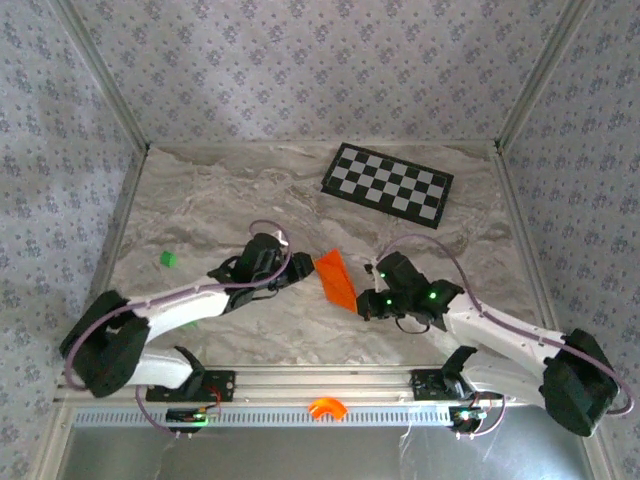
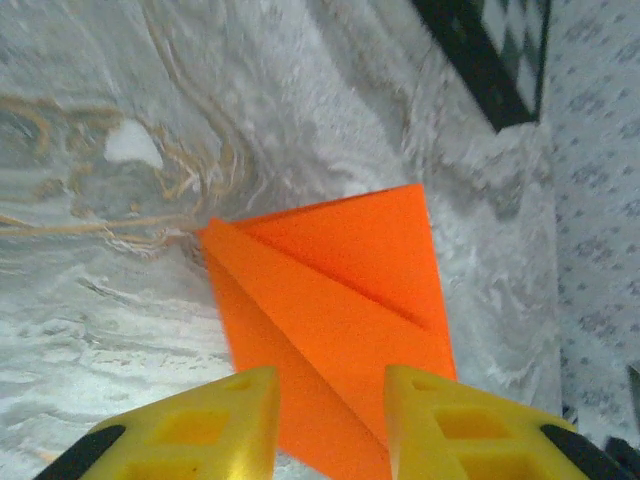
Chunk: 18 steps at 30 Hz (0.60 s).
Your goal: Fold a paper plane with a square sheet of paper (pick it up from the middle)
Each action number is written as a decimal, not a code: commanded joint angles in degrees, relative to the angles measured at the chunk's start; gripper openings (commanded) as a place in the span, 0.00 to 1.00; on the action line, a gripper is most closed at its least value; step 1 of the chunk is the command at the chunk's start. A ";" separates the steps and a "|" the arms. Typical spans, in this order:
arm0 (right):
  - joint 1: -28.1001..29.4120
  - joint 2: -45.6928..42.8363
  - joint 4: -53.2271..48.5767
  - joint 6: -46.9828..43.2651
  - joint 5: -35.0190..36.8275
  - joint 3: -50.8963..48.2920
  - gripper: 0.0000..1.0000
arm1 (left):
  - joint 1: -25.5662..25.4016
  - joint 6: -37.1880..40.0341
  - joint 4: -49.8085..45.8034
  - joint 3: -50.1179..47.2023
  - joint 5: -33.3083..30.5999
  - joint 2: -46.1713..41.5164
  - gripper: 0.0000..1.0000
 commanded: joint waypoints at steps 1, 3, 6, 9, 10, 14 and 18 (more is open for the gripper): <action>6.72 1.39 -14.25 -7.80 23.96 7.08 0.03 | 0.03 0.49 -6.13 -2.40 -7.13 -5.28 0.36; 10.72 3.85 -19.73 -6.27 36.52 10.63 0.03 | 0.15 -0.15 -7.77 -3.66 -9.43 -8.44 0.36; 16.84 8.18 -28.17 -0.36 54.33 15.35 0.04 | 0.35 -1.09 -10.56 -5.50 -12.42 -13.04 0.39; 19.78 11.97 -33.78 5.52 61.67 17.80 0.04 | 1.34 -2.09 -13.65 -6.72 -13.51 -16.93 0.42; 20.71 13.09 -33.59 5.81 62.79 18.02 0.04 | 1.84 -2.21 -14.71 -6.96 -13.53 -18.26 0.43; 23.65 18.19 -33.03 6.37 63.18 18.91 0.04 | 3.68 -2.55 -18.68 -7.83 -14.26 -22.57 0.45; 24.15 24.01 -26.48 0.50 55.16 19.13 0.05 | 4.65 -2.98 -20.37 -9.14 -14.98 -26.45 0.47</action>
